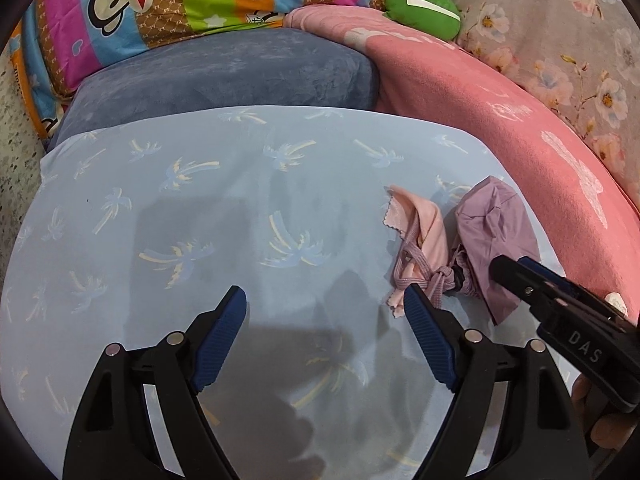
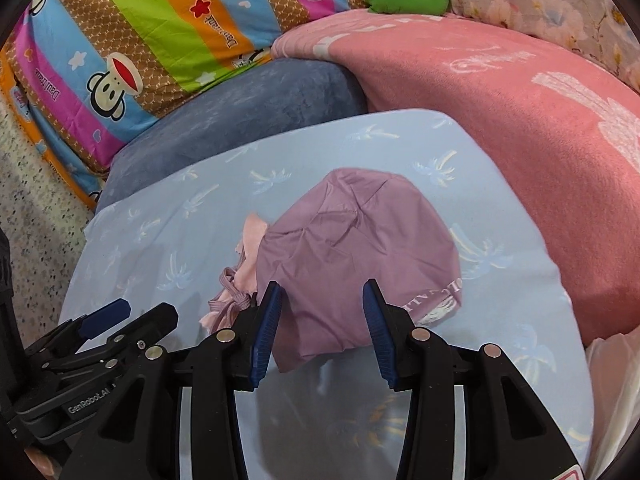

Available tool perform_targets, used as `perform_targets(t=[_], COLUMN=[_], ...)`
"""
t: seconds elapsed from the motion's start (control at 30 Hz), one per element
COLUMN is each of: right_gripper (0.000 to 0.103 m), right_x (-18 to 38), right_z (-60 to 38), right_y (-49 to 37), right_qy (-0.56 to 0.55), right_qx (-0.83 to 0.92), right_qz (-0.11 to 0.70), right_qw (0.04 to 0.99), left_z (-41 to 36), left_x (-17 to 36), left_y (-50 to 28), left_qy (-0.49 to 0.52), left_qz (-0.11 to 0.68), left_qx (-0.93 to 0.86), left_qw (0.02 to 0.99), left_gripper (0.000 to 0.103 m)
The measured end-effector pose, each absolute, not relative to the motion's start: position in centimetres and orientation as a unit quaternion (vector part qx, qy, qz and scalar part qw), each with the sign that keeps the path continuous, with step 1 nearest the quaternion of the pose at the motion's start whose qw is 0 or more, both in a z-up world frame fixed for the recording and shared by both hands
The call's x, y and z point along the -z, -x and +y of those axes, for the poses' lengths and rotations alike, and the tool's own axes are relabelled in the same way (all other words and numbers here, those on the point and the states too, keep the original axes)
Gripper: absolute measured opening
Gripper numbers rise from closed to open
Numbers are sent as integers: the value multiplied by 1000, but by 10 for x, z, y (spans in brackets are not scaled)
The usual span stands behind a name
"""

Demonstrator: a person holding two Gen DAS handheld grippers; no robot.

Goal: Collect trash
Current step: 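Grasp the pink fabric strip with the left gripper while the right grasps the purple cap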

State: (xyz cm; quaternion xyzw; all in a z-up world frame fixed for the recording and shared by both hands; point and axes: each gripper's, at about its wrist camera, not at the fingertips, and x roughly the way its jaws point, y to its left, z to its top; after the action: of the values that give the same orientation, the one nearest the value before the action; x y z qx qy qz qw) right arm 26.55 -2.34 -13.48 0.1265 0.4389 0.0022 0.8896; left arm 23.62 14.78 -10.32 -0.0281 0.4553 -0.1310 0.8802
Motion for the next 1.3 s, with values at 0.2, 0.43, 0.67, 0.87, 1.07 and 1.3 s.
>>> perform_targets(t=[0.2, 0.43, 0.67, 0.87, 1.07, 1.3], right_gripper=[6, 2, 2, 2, 2, 2], right_x=[144, 129, 118, 125, 135, 142], right_z=[-22, -23, -51, -66, -70, -70], right_y=[-258, -221, -183, -169, -170, -173], right_qy=[-115, -81, -126, -148, -159, -166], right_qx=[-6, 20, 41, 50, 46, 37], right_qz=[446, 423, 414, 421, 426, 431], right_qw=[888, 902, 901, 893, 889, 886], left_z=[148, 142, 127, 106, 78, 62], left_x=[108, 109, 106, 106, 105, 116], left_y=[-241, -238, -236, -244, -254, -269], left_qy=[33, 38, 42, 55, 63, 54], left_qz=[459, 460, 460, 467, 472, 483], left_qx=[138, 149, 166, 179, 197, 187], left_qw=[877, 875, 871, 864, 857, 854], left_gripper=[77, 77, 77, 77, 77, 47])
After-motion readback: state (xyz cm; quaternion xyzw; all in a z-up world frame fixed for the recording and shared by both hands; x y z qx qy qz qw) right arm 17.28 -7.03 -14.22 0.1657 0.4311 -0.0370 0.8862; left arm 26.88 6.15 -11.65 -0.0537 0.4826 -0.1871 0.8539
